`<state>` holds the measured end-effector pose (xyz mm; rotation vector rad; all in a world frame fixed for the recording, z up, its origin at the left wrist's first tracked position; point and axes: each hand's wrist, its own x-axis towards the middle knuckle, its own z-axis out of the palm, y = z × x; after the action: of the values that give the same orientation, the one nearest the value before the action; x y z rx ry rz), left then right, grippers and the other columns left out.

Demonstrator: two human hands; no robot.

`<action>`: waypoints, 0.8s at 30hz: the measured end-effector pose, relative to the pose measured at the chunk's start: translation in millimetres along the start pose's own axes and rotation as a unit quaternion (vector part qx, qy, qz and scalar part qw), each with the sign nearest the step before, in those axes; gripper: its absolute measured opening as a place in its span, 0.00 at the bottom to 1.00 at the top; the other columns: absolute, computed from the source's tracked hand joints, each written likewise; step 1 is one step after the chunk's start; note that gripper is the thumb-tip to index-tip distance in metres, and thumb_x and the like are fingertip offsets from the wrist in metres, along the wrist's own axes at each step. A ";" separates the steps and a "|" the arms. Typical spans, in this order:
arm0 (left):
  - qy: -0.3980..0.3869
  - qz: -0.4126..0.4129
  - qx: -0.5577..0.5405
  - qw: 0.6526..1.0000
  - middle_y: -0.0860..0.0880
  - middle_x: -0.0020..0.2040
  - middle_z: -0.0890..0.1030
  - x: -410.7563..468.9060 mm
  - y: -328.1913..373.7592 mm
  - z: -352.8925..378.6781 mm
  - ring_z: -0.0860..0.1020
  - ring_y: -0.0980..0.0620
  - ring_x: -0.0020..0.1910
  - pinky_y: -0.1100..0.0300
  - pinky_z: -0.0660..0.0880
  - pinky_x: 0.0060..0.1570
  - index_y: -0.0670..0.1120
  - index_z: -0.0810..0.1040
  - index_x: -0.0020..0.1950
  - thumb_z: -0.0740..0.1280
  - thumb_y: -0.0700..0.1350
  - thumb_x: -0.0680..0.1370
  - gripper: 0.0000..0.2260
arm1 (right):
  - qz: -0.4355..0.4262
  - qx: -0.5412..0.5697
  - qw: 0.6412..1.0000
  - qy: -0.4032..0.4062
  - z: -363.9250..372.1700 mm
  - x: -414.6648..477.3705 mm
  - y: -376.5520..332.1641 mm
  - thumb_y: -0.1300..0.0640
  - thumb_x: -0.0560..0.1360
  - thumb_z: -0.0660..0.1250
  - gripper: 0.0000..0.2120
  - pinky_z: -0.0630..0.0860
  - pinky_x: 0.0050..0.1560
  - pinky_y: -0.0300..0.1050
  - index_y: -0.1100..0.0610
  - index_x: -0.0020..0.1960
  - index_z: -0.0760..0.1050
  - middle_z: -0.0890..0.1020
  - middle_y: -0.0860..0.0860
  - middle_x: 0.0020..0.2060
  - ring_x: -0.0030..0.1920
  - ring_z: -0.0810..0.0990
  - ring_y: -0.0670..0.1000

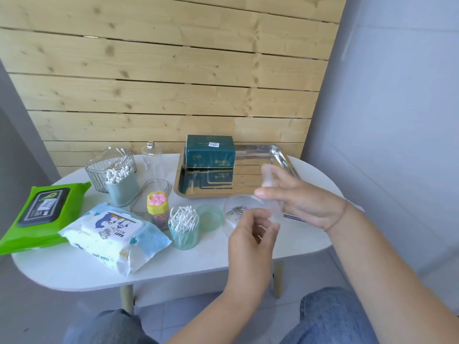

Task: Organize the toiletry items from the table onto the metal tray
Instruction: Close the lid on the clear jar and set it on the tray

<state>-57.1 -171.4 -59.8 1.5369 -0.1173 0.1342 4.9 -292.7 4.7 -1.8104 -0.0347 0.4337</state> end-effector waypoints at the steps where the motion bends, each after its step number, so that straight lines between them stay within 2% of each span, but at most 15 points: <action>1: 0.024 -0.043 -0.004 0.999 0.55 0.35 0.74 0.3 -4.8 -1.4 0.72 0.60 0.32 0.71 0.69 0.35 0.49 0.73 0.46 0.66 0.34 0.74 0.10 | -0.011 -0.111 0.993 0.028 4.3 8.8 -4.9 0.47 0.63 0.77 0.43 0.69 0.62 0.47 0.39 0.71 0.58 0.67 0.45 0.62 0.63 0.69 0.47; 3: 0.056 -0.143 -0.028 0.988 0.50 0.38 0.72 -0.9 -14.3 -2.6 0.71 0.56 0.34 0.67 0.69 0.36 0.48 0.68 0.45 0.63 0.32 0.73 0.12 | -0.029 -0.317 0.948 0.031 10.5 26.4 -8.7 0.46 0.63 0.77 0.49 0.68 0.66 0.50 0.40 0.74 0.49 0.61 0.47 0.68 0.67 0.67 0.50; 5: 0.073 -0.226 -0.062 0.969 0.49 0.38 0.71 -4.0 -19.6 -4.7 0.71 0.50 0.36 0.60 0.69 0.38 0.47 0.66 0.45 0.60 0.32 0.74 0.10 | -0.018 -0.454 0.890 -0.022 19.6 42.4 -7.7 0.45 0.62 0.76 0.52 0.69 0.66 0.54 0.40 0.75 0.46 0.56 0.49 0.71 0.69 0.65 0.54; 7: 0.083 -0.268 -0.092 0.955 0.48 0.37 0.70 -7.2 -19.2 -7.8 0.71 0.50 0.34 0.60 0.68 0.38 0.45 0.66 0.47 0.59 0.32 0.74 0.09 | 0.012 -0.524 0.850 -0.062 25.7 57.5 -3.4 0.44 0.62 0.76 0.53 0.70 0.65 0.57 0.40 0.75 0.44 0.55 0.50 0.72 0.71 0.61 0.57; 10: 0.093 -0.292 -0.126 0.944 0.46 0.38 0.70 -8.7 -15.6 -13.3 0.70 0.51 0.32 0.61 0.68 0.36 0.43 0.65 0.50 0.58 0.33 0.75 0.07 | 0.050 -0.565 0.819 -0.087 29.8 70.8 2.7 0.41 0.61 0.75 0.54 0.68 0.66 0.59 0.40 0.75 0.43 0.55 0.49 0.71 0.73 0.57 0.57; 14: 0.105 -0.324 -0.153 0.928 0.47 0.35 0.70 -2.5 -14.1 -20.4 0.69 0.51 0.32 0.61 0.68 0.37 0.41 0.65 0.55 0.58 0.33 0.75 0.09 | 0.058 -0.589 0.800 -0.100 34.6 73.7 8.1 0.41 0.61 0.74 0.53 0.67 0.67 0.59 0.41 0.75 0.44 0.56 0.48 0.70 0.74 0.56 0.55; 19: 0.097 -0.324 -0.179 0.924 0.51 0.28 0.67 5.5 -16.5 -24.6 0.66 0.52 0.29 0.58 0.68 0.43 0.42 0.65 0.48 0.61 0.37 0.71 0.09 | 0.043 -0.577 0.811 -0.087 38.7 70.4 13.9 0.47 0.62 0.73 0.49 0.71 0.63 0.55 0.42 0.75 0.47 0.58 0.49 0.67 0.72 0.57 0.54; 21: 0.100 -0.324 -0.199 0.919 0.51 0.30 0.68 8.7 -16.0 -24.7 0.67 0.53 0.30 0.56 0.70 0.46 0.43 0.67 0.46 0.62 0.41 0.72 0.06 | 0.032 -0.564 0.822 -0.074 36.4 67.6 12.7 0.47 0.62 0.73 0.48 0.73 0.61 0.52 0.42 0.75 0.49 0.59 0.49 0.67 0.69 0.62 0.54; 22: 0.110 -0.331 -0.211 0.913 0.50 0.34 0.70 10.9 -16.1 -24.6 0.70 0.53 0.33 0.54 0.72 0.51 0.43 0.69 0.48 0.62 0.43 0.75 0.05 | 0.023 -0.549 0.833 -0.064 32.7 64.6 8.4 0.48 0.63 0.73 0.48 0.73 0.59 0.49 0.42 0.75 0.50 0.60 0.50 0.67 0.65 0.67 0.53; 24: 0.121 -0.347 -0.240 0.898 0.48 0.40 0.71 15.8 -14.8 -24.2 0.73 0.52 0.39 0.52 0.71 0.58 0.42 0.70 0.57 0.60 0.49 0.80 0.12 | -0.008 -0.507 0.860 -0.048 19.6 55.5 -5.9 0.49 0.63 0.74 0.47 0.72 0.56 0.45 0.42 0.74 0.51 0.60 0.49 0.68 0.60 0.70 0.51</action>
<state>-39.4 -147.4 -72.6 0.9799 0.5628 -0.2592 51.7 -259.2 -9.3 -2.8220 -0.4153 0.5436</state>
